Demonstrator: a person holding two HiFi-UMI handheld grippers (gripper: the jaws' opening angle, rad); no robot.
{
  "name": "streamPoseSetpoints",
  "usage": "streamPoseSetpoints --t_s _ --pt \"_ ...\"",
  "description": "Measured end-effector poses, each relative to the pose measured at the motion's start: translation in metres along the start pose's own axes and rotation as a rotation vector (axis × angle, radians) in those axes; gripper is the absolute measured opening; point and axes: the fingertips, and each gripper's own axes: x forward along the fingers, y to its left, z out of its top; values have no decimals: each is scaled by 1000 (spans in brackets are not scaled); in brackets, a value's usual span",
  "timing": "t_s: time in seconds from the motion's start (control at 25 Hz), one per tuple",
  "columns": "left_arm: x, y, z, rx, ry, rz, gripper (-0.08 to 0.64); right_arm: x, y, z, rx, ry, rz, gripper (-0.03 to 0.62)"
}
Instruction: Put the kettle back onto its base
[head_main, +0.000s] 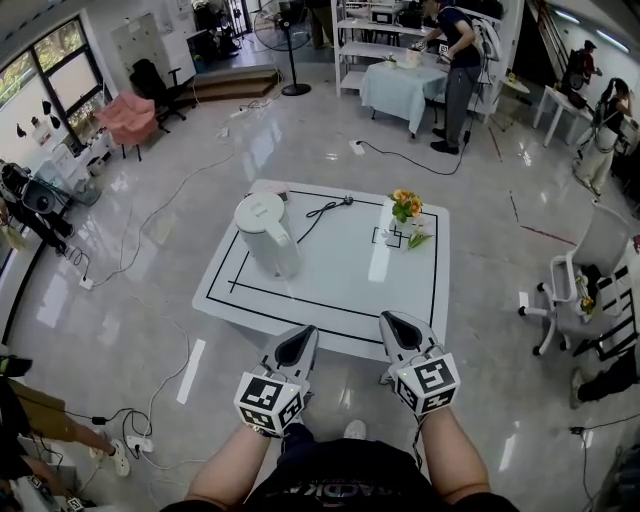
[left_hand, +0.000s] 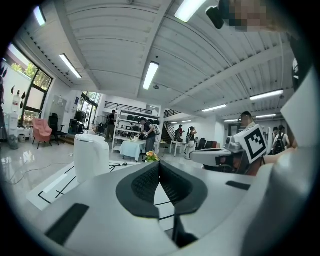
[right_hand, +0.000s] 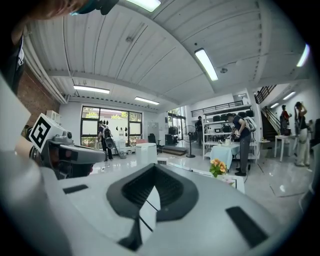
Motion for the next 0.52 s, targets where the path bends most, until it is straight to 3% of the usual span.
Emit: streamPoseSetpoints --t_s 0.52 --pt "-2 -1 2 9 -4 -4 3 0 8 0 -2 -6 13 2"
